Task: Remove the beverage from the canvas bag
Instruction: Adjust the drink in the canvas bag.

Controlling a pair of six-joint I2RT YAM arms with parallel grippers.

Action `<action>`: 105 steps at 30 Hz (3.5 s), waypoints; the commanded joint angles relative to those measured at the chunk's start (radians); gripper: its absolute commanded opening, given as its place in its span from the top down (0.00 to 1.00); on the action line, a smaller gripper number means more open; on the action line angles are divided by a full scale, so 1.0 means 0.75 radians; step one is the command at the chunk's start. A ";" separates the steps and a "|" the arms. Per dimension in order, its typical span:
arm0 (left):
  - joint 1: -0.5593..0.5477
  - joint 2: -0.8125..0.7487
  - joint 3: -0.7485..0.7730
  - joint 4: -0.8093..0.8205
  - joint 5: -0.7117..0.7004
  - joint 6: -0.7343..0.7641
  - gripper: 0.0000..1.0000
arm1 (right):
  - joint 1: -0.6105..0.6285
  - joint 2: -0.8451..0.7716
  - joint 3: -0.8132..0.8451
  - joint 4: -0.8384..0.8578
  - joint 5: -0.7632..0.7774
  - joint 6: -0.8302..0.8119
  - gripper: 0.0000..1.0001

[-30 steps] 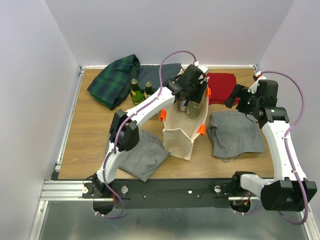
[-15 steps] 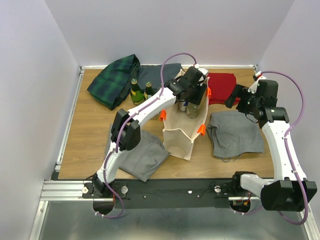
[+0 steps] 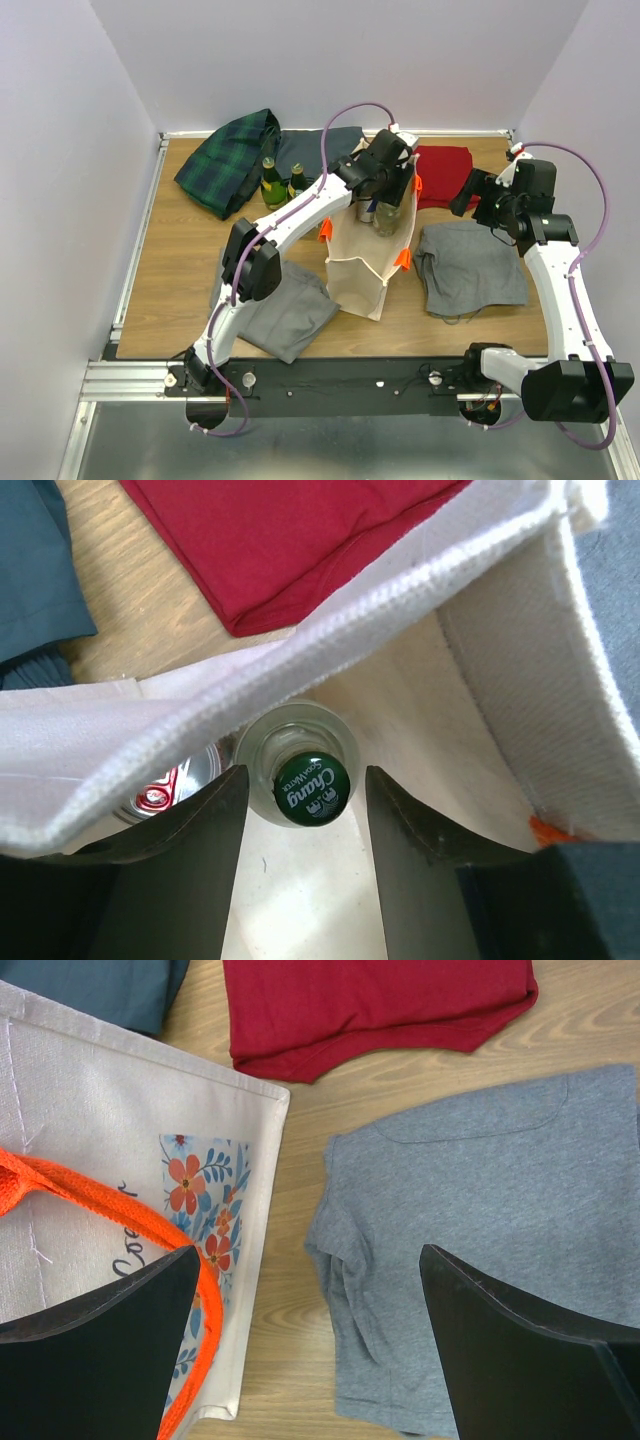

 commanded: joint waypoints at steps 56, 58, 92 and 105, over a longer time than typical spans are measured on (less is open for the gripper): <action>-0.016 0.029 0.007 -0.002 0.099 0.021 1.00 | -0.009 -0.019 0.008 -0.021 0.013 -0.004 0.00; -0.020 0.023 0.001 -0.002 0.099 0.033 1.00 | -0.009 -0.019 0.008 -0.019 0.011 -0.002 0.00; -0.022 -0.165 -0.059 -0.099 0.116 0.072 1.00 | -0.009 0.005 0.018 0.005 -0.040 0.025 0.00; -0.022 -0.167 -0.110 -0.074 0.110 0.062 0.67 | -0.009 -0.003 0.000 0.009 -0.036 0.025 0.00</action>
